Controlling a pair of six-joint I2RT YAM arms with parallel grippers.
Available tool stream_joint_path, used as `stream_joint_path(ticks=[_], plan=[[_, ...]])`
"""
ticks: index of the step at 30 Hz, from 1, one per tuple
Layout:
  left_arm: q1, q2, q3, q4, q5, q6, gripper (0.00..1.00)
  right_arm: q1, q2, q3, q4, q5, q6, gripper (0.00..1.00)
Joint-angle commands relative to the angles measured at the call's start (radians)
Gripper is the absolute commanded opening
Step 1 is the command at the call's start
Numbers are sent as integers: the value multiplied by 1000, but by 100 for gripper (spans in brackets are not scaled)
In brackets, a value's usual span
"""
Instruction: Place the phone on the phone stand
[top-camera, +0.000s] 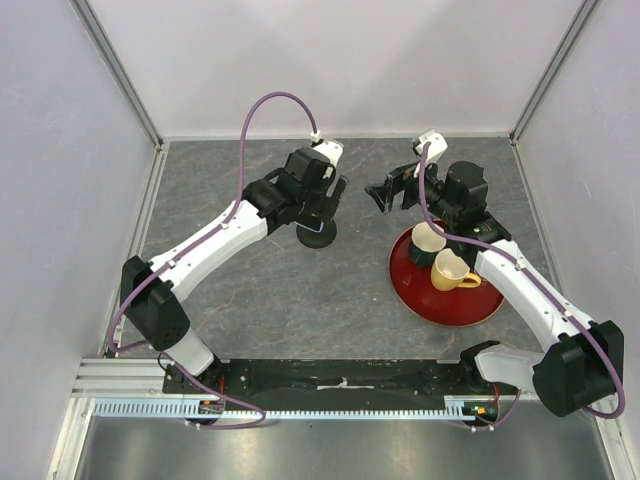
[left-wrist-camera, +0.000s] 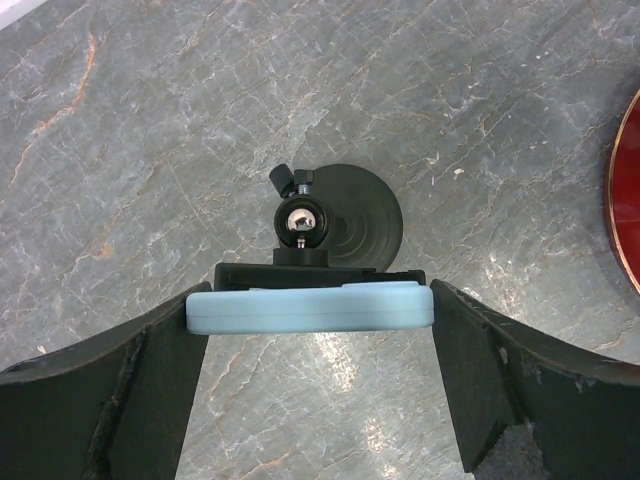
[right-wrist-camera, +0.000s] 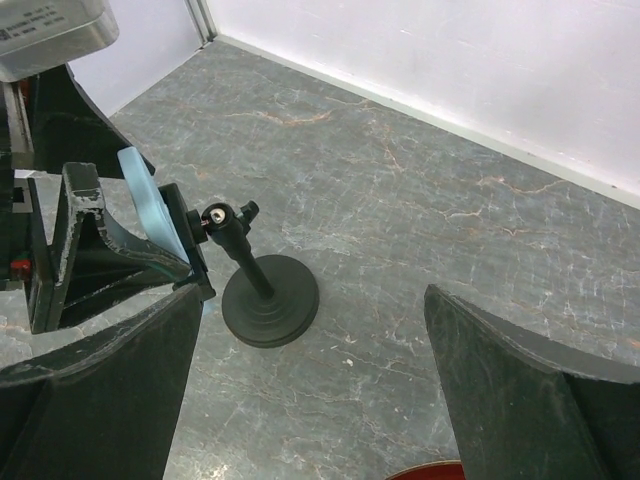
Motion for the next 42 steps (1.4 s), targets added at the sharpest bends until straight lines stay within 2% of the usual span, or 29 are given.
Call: stream_joint_path(ticks=[1,2,8,10,16,17,23,34,37,42], plan=[[3,4,35,37,8,-7,92,-5,2,-6,51,-28,13,98],[1,4,34,40,8,-13,90,-5,2,-7,51,-28,13,98],[9,-1,15,53,-4,-42,58,-13,-3,-10,49,-26,8,98],[15,-10,-5,62,8,-48,51,-11,-4,-12,49,-28,8,98],[26,-16,-39,77,54,-81,13,-14,7,-10,51,-31,8,98],[29,-16,-43,80,59,-87,3,-16,5,-10,49,-31,9,98],[58,-45,-117,131,140,-124,2,-19,10,-9,51,-41,13,98],[70,-53,-131,143,179,-140,2,-21,20,-6,52,-52,14,98],[69,-55,-100,110,127,-148,2,-21,23,-6,52,-51,16,98],[84,-90,-17,65,-59,-111,2,-24,19,-7,54,-45,17,98]])
